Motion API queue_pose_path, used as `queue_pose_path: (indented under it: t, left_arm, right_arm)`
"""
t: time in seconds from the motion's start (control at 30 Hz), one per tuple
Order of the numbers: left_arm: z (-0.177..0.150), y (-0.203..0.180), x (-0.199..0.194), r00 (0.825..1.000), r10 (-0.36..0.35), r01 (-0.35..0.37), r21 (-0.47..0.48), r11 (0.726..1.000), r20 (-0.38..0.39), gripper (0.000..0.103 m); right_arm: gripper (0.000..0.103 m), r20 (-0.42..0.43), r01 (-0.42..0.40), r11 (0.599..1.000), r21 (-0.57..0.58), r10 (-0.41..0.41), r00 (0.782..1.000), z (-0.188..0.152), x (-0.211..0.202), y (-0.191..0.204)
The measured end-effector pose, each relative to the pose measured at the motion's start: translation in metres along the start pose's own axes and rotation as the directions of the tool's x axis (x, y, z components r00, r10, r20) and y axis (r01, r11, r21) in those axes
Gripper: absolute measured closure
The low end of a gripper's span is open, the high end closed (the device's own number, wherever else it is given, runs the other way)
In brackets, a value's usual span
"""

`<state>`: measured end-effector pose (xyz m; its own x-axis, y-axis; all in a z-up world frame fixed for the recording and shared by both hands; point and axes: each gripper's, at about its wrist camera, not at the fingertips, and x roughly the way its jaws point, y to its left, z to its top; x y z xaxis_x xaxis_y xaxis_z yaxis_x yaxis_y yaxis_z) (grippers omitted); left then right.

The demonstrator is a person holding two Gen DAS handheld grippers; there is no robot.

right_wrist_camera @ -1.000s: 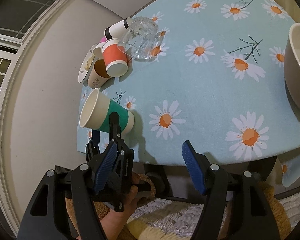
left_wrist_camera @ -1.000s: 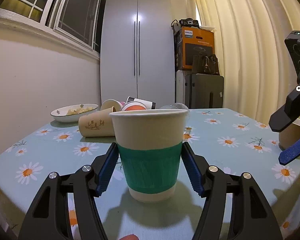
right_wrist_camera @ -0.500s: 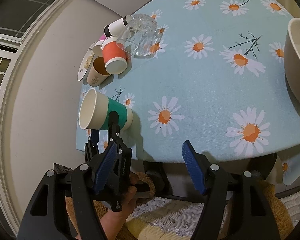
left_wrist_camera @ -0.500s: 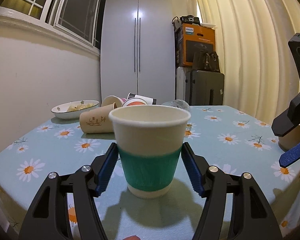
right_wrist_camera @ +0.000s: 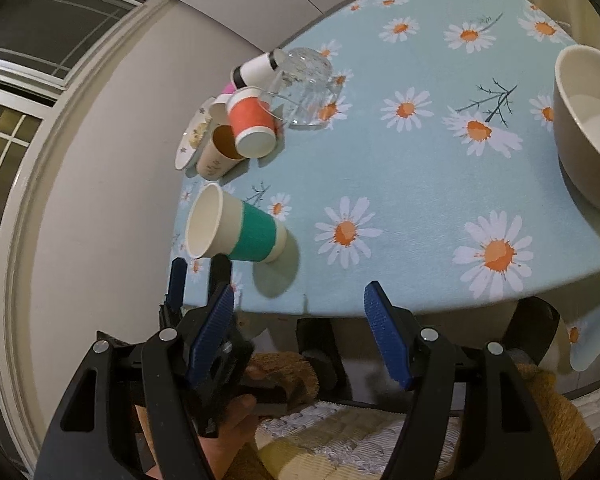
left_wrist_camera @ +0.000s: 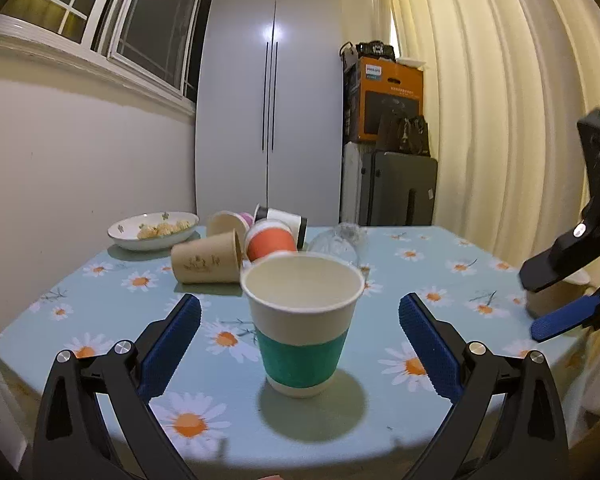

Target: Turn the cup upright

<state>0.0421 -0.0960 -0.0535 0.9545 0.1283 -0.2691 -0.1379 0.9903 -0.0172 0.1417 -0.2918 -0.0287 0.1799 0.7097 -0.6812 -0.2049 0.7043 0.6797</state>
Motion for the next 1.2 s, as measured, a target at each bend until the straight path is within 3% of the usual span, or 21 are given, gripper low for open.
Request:
queue_pose_path:
  t: [0.17, 0.37, 0.5, 0.57, 0.63, 0.73, 0.83, 0.9, 1.0, 1.2]
  left_arm:
    - [0.025, 0.009, -0.037, 0.999, -0.012, 0.011, 0.006, 1.000, 0.032, 0.006]
    - [0.059, 0.035, -0.070, 0.988, -0.154, 0.155, 0.002, 0.988, -0.032, 0.006]
    - [0.069, 0.056, -0.088, 0.986, -0.164, 0.165, 0.022, 0.986, -0.032, 0.006]
    - [0.073, 0.071, -0.095, 0.990, -0.129, 0.131, 0.020, 0.991, -0.050, 0.006]
    - [0.074, 0.084, -0.101, 0.986, -0.155, 0.156, 0.017, 0.988, -0.065, 0.006]
    - [0.074, 0.100, -0.107, 0.981, -0.167, 0.171, 0.031, 0.985, -0.101, 0.006]
    - [0.070, 0.112, -0.107, 0.973, -0.171, 0.175, 0.012, 0.984, -0.158, 0.006]
    - [0.069, 0.120, -0.108, 0.965, -0.211, 0.208, -0.037, 0.977, -0.159, 0.006]
    - [0.068, 0.120, -0.110, 0.965, -0.218, 0.215, -0.039, 0.976, -0.144, 0.006]
    - [0.064, 0.115, -0.112, 0.963, -0.234, 0.231, -0.035, 0.972, -0.135, 0.006]
  right_arm:
    - [0.035, 0.040, 0.020, 0.997, -0.078, -0.017, 0.999, -0.011, -0.008, 0.020]
    - [0.035, 0.120, 0.060, 0.979, -0.195, -0.037, 0.992, -0.028, -0.017, 0.047]
    - [0.035, 0.203, 0.126, 0.946, -0.298, -0.066, 0.977, -0.046, -0.026, 0.065]
    - [0.035, 0.231, 0.149, 0.926, -0.348, -0.069, 0.970, -0.054, -0.031, 0.074]
    - [0.035, 0.250, 0.158, 0.908, -0.388, -0.061, 0.966, -0.059, -0.039, 0.081]
    - [0.033, 0.311, 0.200, 0.874, -0.442, -0.060, 0.949, -0.065, -0.054, 0.094]
    - [0.029, 0.397, 0.279, 0.833, -0.478, -0.078, 0.915, -0.072, -0.064, 0.103]
    - [0.029, 0.445, 0.324, 0.807, -0.493, -0.086, 0.891, -0.076, -0.067, 0.105]
    - [0.028, 0.498, 0.378, 0.783, -0.493, -0.102, 0.861, -0.081, -0.064, 0.100]
    - [0.028, 0.518, 0.400, 0.786, -0.472, -0.120, 0.847, -0.090, -0.049, 0.081]
